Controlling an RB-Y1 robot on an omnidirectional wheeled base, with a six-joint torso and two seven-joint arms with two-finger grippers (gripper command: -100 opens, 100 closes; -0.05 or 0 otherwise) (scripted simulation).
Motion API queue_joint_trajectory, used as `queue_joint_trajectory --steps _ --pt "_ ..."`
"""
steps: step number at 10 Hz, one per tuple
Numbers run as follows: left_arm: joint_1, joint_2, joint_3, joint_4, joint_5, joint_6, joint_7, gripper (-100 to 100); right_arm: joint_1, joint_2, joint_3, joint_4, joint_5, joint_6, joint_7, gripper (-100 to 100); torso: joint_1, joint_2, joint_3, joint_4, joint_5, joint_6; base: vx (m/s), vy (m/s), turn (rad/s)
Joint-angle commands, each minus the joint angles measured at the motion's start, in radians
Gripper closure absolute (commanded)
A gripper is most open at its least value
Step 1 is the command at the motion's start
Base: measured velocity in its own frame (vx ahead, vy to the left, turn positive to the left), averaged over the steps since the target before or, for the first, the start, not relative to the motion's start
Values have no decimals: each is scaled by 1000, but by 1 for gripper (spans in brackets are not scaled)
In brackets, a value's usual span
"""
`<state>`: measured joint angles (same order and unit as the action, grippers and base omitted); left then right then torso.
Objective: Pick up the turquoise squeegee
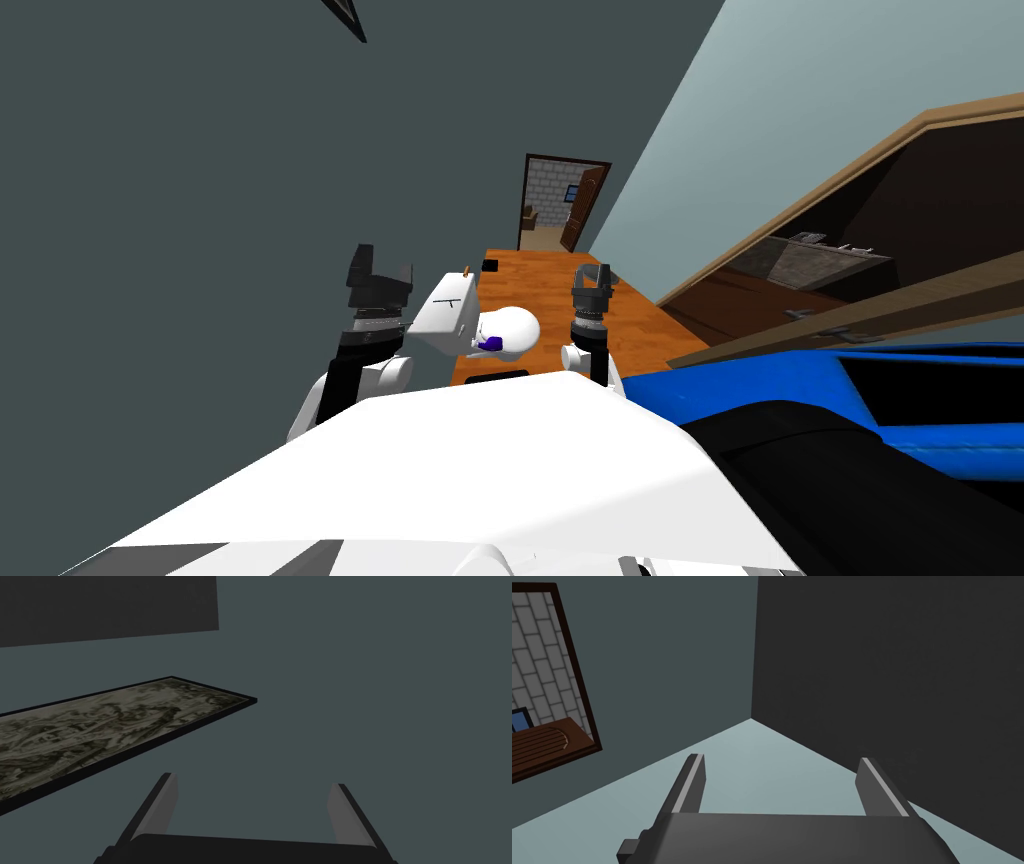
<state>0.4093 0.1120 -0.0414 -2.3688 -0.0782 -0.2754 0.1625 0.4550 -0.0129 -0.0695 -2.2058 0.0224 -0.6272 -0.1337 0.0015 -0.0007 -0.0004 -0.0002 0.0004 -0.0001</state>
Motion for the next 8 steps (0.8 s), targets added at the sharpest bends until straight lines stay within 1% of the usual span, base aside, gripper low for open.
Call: queue_joint_trajectory --steps 1,2,5,6,7,8 --pt "-11 6 -10 9 -2 50 -1 -100 0 0 0 0 0 0 0 0 0 0 0 0 0 0 6 28 -58" --pt "-11 6 -10 9 -2 75 -1 -100 0 0 0 0 0 0 0 0 0 0 0 0 0 0 6 23 -37" --pt "-32 18 -26 22 -4 159 2 -100 0 0 0 0 0 0 0 0 0 0 0 0 0 0 9 24 -48" --pt "-32 18 -26 22 -4 190 2 -100 0 0 0 0 0 0 0 0 0 0 0 0 0 0 11 24 -40" --pt "-32 18 -26 22 -4 201 2 -100 0 0 0 0 0 0 0 0 0 0 0 0 0 0 3 10 -1" --pt "-44 23 -34 28 -4 233 5 -100 0 0 0 0 0 0 0 0 -1 0 0 0 0 0 9 17 -62"
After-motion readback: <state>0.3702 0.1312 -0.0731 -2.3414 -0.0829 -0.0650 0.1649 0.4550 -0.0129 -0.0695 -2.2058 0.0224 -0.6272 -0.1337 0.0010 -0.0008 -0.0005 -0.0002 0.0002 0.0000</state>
